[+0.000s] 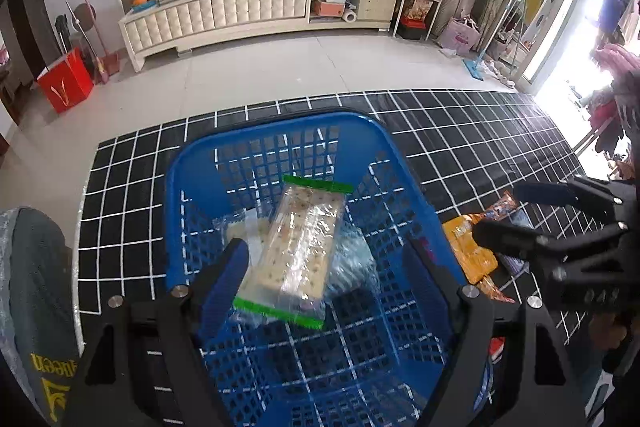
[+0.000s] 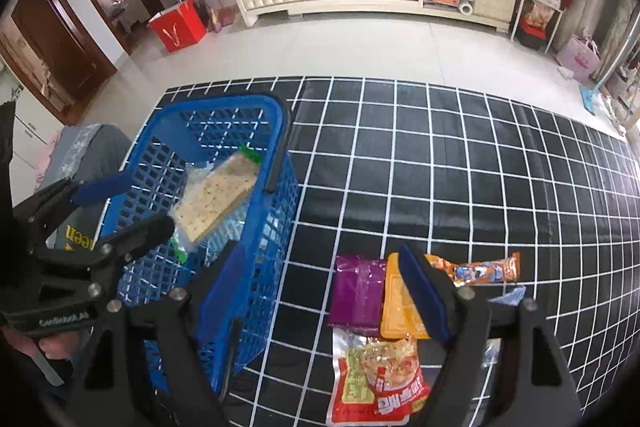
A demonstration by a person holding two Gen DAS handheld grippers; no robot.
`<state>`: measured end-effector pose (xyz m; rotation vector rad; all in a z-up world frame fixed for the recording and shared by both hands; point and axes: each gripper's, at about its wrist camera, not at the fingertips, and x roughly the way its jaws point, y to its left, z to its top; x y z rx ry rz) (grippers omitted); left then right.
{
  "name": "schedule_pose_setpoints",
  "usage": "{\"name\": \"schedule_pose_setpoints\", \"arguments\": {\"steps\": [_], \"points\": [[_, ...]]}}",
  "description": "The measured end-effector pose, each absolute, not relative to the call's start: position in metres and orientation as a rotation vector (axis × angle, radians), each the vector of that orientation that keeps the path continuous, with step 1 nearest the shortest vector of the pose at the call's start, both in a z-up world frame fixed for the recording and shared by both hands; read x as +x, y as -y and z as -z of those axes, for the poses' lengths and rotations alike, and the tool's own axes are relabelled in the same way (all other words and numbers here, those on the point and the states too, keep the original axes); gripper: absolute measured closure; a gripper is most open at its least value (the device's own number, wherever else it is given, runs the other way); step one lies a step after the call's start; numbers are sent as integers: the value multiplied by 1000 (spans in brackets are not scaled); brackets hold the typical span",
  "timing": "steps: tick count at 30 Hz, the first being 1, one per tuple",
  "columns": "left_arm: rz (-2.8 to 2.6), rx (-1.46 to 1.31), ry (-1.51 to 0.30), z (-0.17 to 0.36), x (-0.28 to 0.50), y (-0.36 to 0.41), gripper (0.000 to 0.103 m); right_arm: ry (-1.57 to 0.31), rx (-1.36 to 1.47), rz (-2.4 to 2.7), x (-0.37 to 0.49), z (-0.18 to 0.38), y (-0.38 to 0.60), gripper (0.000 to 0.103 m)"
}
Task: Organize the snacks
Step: 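Lower the green-ended cracker pack into the basket and open the left gripper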
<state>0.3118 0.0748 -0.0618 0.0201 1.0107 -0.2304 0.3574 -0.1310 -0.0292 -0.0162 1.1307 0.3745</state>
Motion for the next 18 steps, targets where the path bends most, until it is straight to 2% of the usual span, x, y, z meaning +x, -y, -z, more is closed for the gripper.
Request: {"name": "schedule_pose_setpoints", "arguments": {"steps": [9,18], "points": [[223,31,-940,20,273,-62,25,-1093,18,-392,327,-1,150,20],[253,33,-899,0,238,-29,25,-1052,43,-389,298,-23,184,20]]}}
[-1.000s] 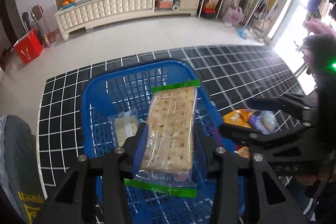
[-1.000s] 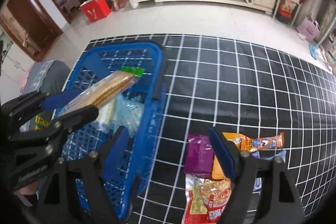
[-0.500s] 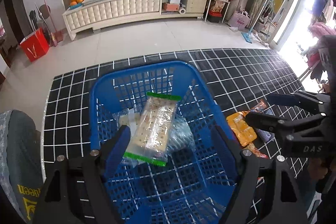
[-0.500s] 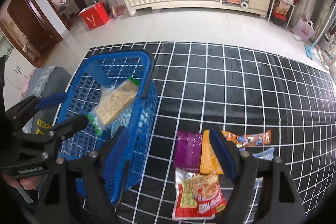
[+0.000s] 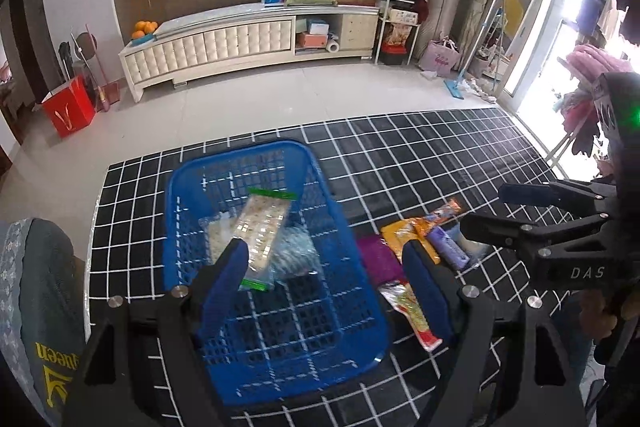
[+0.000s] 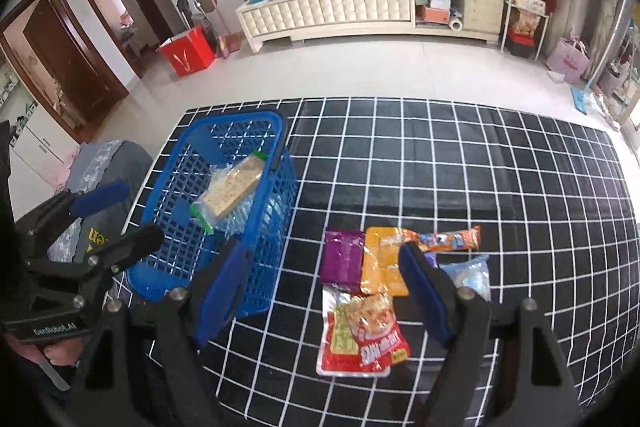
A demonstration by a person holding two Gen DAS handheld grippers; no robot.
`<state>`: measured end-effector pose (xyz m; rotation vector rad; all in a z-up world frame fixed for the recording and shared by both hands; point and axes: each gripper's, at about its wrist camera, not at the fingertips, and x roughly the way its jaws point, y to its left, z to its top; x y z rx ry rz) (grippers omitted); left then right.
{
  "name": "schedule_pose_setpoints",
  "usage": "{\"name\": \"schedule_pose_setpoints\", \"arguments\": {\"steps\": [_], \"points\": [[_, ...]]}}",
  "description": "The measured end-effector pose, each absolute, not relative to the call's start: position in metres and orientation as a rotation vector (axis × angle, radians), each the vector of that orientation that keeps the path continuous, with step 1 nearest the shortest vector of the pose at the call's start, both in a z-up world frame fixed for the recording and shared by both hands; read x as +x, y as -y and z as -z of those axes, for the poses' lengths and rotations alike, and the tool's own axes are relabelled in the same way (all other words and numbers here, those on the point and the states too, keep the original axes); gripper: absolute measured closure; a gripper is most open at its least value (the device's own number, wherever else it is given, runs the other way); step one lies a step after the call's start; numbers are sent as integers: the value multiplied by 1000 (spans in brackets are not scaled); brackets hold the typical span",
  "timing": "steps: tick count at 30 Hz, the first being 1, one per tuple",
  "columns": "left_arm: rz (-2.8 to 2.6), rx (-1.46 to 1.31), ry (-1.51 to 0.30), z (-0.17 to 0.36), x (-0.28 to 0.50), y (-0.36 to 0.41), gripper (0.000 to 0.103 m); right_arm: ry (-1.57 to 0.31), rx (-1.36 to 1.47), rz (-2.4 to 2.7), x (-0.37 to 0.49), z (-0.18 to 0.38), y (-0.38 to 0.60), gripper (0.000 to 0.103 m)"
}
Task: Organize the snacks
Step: 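Lower the green-ended cracker pack into the basket and open the left gripper, then move both tools away from the basket toward the snack pile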
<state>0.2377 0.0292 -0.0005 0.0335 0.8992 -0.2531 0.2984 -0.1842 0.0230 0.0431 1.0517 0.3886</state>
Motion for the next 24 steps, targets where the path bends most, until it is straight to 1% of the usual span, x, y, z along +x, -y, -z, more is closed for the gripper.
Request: {"name": "schedule_pose_setpoints", "arguments": {"steps": [9,10,18,24], "points": [[290,51,-904,10,212,19,25,-1067,50,-360,276,-12,222,20],[288,56,-905,12,210,23,24,-1067,50,-353,272,-9,226,20],[275,53,-932,49,189,53,23,-1102,39,-335,243,28,258,20],[207,24,-910,78,165,59,23,-1066,45,-308,225,55,276,20]]}}
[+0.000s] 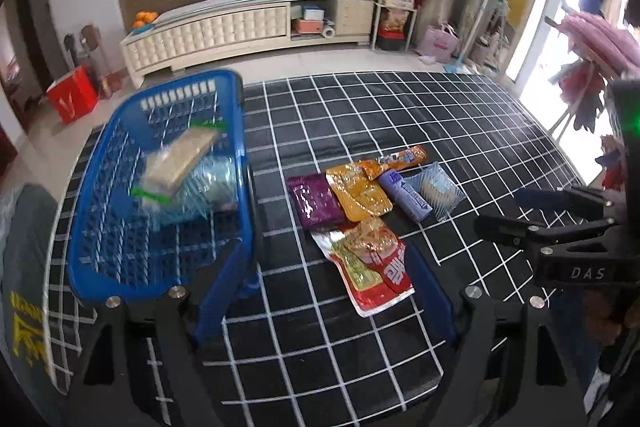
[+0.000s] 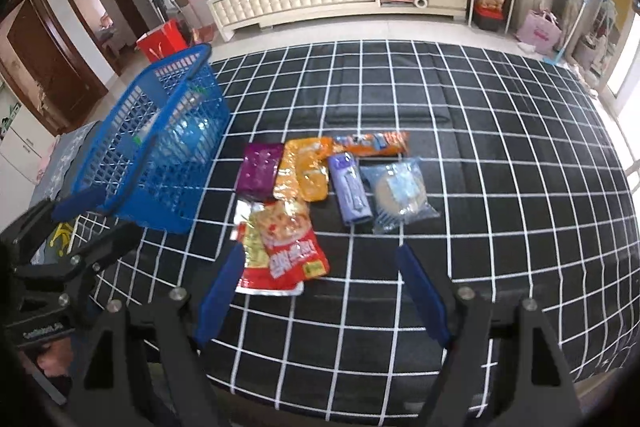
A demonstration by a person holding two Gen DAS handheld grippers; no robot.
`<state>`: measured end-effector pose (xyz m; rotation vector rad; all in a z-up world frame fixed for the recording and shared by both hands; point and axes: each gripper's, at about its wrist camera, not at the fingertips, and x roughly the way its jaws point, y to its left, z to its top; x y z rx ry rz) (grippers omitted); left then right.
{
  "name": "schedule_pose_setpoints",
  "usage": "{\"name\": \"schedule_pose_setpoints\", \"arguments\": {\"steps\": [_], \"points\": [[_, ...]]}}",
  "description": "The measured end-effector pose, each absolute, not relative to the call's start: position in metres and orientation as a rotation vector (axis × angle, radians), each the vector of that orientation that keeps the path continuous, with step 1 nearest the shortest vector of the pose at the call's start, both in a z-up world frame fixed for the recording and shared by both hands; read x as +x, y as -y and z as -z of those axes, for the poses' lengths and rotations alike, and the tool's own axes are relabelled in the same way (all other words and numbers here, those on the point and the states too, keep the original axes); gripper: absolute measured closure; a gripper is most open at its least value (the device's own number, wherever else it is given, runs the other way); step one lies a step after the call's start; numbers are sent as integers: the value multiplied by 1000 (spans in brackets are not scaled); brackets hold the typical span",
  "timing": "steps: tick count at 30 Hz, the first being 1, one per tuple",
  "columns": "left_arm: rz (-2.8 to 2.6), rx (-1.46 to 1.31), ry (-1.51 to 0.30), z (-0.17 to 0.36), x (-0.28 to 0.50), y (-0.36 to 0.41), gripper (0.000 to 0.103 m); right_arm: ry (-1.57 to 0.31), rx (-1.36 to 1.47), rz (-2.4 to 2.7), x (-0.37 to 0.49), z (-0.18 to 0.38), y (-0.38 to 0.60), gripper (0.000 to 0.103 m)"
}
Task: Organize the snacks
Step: 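Move both tools away from the basket toward the snack pile, then grasp the red spicy snack bag with the right gripper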
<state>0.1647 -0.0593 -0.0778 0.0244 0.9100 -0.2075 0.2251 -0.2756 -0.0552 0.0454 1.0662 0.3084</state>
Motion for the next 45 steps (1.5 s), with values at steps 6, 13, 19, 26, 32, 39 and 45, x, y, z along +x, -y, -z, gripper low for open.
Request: {"name": "schedule_pose_setpoints", "arguments": {"steps": [6,13,19,26,32,39,45], "points": [[135,0,-885,112,140,63,23,-1051,-2,-327,216,80,268,21],[95,-33,-955,155,140,58,23,-1082,-90,-374,232,114,242,21],[104,-18,-977,167,150,61,23,-1157,-114,-424,256,143,220,21],[86,-6,-990,176,157,61,23,-1175,-215,-441,271,156,199,28],[94,-21,-991,178,155,55,23,-1191,-193,-452,270,158,197,49],[92,-48,-990,176,146,48,23,-1193,-164,-451,250,152,201,67],[107,-59,-983,164,138,50,23,-1151,-72,-417,230,131,230,68]]}}
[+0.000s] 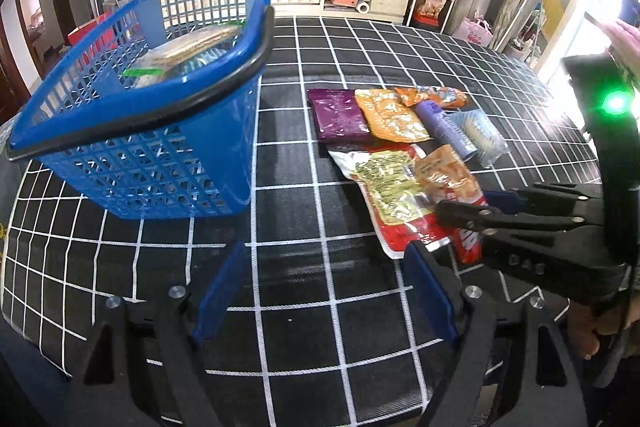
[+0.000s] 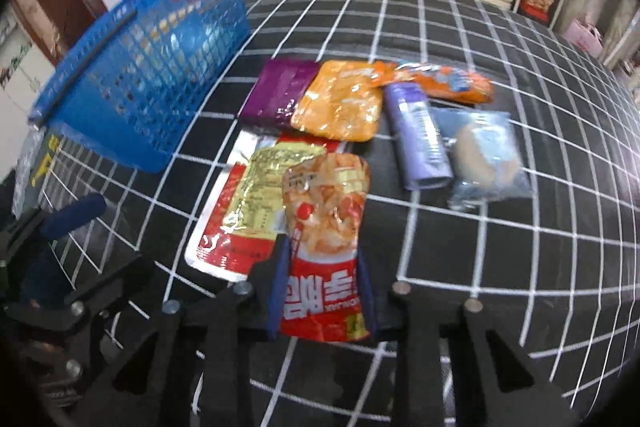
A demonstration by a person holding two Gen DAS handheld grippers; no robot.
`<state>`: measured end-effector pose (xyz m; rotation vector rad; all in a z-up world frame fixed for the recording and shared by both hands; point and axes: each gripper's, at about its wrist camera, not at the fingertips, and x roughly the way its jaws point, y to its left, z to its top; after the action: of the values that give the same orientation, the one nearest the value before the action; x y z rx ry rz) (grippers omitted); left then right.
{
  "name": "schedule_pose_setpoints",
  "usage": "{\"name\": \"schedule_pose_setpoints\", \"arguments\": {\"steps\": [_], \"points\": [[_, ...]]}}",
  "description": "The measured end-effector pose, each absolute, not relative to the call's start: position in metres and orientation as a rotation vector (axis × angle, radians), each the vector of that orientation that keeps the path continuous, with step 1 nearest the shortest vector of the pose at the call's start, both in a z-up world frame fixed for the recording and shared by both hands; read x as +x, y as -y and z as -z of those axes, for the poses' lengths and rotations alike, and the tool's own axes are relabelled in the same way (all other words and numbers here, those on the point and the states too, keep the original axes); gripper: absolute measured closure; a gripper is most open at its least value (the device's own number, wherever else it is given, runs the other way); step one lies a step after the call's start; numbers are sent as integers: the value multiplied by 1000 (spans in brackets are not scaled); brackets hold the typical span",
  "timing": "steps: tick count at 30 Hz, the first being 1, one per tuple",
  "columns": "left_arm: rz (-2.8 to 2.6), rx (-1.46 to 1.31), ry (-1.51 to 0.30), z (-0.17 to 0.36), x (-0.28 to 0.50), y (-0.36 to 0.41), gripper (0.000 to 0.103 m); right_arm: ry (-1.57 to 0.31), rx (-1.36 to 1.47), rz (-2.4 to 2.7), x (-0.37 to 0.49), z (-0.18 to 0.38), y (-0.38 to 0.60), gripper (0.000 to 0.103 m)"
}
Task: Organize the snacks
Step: 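Grasp the red spicy snack bag with the right gripper, then grasp the large red-and-yellow snack bag with the left gripper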
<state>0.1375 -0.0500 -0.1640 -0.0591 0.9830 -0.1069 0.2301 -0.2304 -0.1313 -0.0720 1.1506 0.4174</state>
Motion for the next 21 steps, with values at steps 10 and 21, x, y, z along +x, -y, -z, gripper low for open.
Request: {"name": "schedule_pose_setpoints", "arguments": {"steps": [10,21], "points": [[220,-155,-1117,172,166,80,23,-1116,46,-370,226,116,282,68],[189,-230,-1287,198,224,97,23,-1117,169,-387,245,120,308,68]]}}
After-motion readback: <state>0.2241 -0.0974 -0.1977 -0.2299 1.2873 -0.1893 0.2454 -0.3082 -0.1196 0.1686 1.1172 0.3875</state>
